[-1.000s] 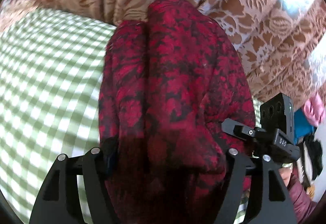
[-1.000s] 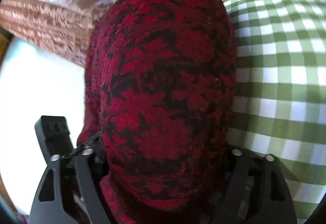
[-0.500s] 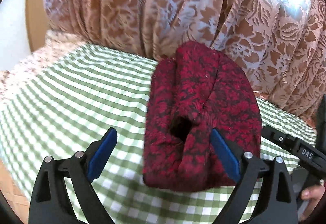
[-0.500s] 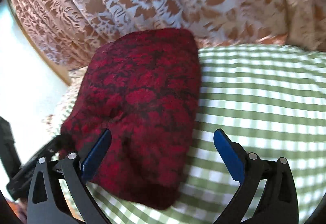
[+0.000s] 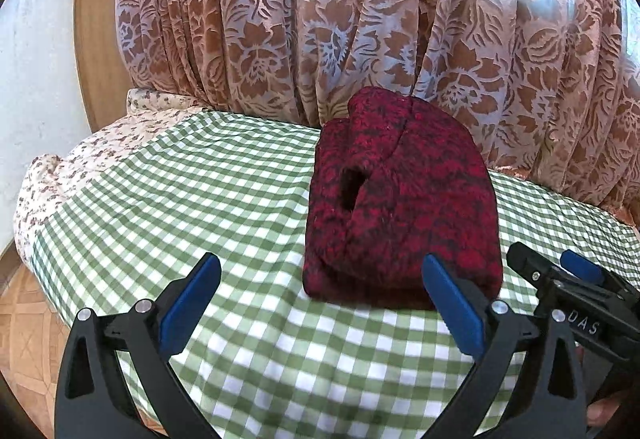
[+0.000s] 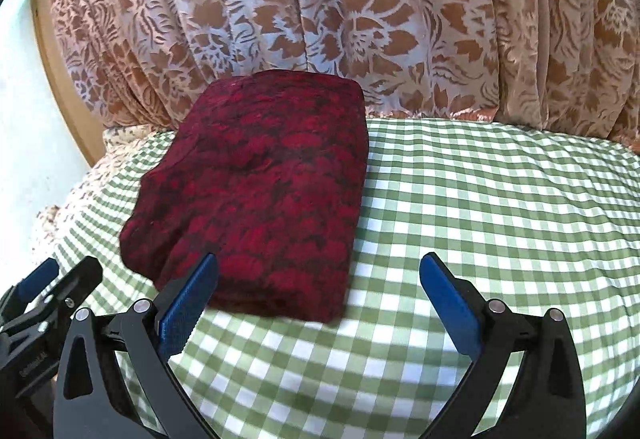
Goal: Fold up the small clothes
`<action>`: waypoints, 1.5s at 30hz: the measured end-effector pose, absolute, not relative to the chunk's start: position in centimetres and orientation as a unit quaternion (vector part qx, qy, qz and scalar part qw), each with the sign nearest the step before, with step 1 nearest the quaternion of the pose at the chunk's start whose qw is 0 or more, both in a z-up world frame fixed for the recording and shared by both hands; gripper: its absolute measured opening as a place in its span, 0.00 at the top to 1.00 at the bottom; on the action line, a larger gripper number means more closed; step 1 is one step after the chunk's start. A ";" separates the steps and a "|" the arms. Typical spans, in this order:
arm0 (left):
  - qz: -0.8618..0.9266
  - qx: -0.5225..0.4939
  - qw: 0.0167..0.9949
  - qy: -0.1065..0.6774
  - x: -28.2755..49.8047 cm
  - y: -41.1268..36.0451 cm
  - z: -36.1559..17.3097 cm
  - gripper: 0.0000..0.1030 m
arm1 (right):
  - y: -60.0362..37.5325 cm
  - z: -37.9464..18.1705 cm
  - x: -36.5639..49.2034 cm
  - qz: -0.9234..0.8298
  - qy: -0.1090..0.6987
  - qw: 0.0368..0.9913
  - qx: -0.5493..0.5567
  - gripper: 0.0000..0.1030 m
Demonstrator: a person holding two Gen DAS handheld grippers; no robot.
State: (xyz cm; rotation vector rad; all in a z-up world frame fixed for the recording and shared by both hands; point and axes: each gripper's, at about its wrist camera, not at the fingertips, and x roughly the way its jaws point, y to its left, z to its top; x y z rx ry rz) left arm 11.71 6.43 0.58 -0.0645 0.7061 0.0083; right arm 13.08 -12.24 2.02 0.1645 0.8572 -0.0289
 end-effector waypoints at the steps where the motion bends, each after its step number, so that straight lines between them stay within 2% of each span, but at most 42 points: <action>1: 0.005 -0.032 0.938 0.346 11.4 6.5 0.6 0.03 | -11.9 2.2 12.7 -0.015 0.413 0.908 0.076 0.03; 45: 0.030 -0.030 0.938 0.345 9.2 7.7 1.0 0.02 | -9.7 3.6 9.6 -0.022 0.392 0.918 0.051 0.03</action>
